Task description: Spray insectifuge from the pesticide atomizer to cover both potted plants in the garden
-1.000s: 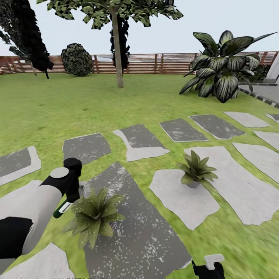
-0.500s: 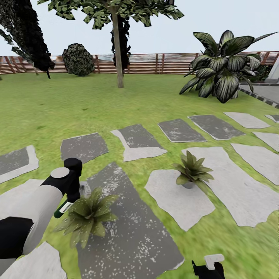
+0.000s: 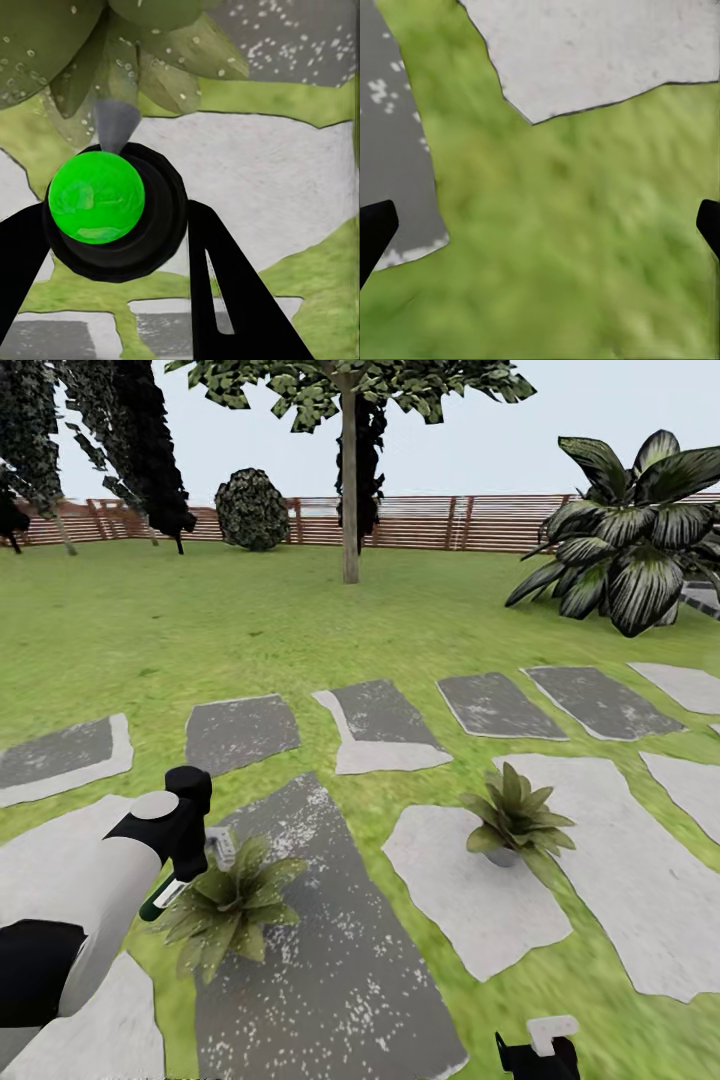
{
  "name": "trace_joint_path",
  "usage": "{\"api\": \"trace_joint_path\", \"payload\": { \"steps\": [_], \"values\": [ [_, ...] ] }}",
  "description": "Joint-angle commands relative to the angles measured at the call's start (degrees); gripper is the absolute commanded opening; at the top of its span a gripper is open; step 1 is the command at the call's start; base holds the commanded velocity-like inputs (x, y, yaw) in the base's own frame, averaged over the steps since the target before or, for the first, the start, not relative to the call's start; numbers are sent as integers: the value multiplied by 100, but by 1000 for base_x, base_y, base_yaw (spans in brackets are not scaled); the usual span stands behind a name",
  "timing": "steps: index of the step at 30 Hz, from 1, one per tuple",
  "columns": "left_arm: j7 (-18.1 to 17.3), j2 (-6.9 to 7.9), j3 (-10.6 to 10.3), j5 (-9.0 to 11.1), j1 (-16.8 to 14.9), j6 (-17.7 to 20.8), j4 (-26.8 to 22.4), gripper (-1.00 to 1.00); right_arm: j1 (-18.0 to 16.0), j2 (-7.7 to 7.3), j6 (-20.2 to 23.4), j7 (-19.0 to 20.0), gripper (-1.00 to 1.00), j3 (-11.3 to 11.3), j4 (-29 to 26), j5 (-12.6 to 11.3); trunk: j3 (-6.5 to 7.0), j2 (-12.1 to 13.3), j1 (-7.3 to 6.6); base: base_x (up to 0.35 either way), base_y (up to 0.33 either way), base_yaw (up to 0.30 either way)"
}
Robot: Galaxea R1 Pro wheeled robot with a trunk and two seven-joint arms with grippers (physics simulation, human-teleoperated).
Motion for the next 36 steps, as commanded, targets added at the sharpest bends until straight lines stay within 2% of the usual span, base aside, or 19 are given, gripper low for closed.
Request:
{"api": "trace_joint_path", "payload": {
  "steps": [1,5,13,29,33,34,36],
  "values": [
    [-43,5,-29,-20,-7,62,-11,-100,-5,0,-24,20,100,-48,5,36,-5,-2,0,93,-268,277],
    [-43,6,-28,-20,-5,69,-20,-100,-4,0,-24,22,100,-48,5,36,-5,-2,0,70,-268,219],
    [-43,3,-28,-20,-3,70,-25,-100,-5,0,-24,25,100,-48,5,36,-5,-2,0,-24,-270,15],
    [-43,1,18,-7,-3,91,-38,-100,-3,0,-24,29,100,-48,5,36,-5,-2,0,-222,-205,0],
    [-43,-82,64,93,11,137,-29,-100,-3,0,-24,29,100,-48,5,36,-5,-2,0,-236,-168,0],
    [-43,-139,85,174,13,168,-24,-100,-3,0,-24,29,100,-48,5,36,-5,-2,0,-236,-154,0],
    [-43,-271,110,497,110,193,-36,-100,-3,0,-24,27,100,-48,5,36,-5,-2,0,-236,-149,0]
  ]
}}
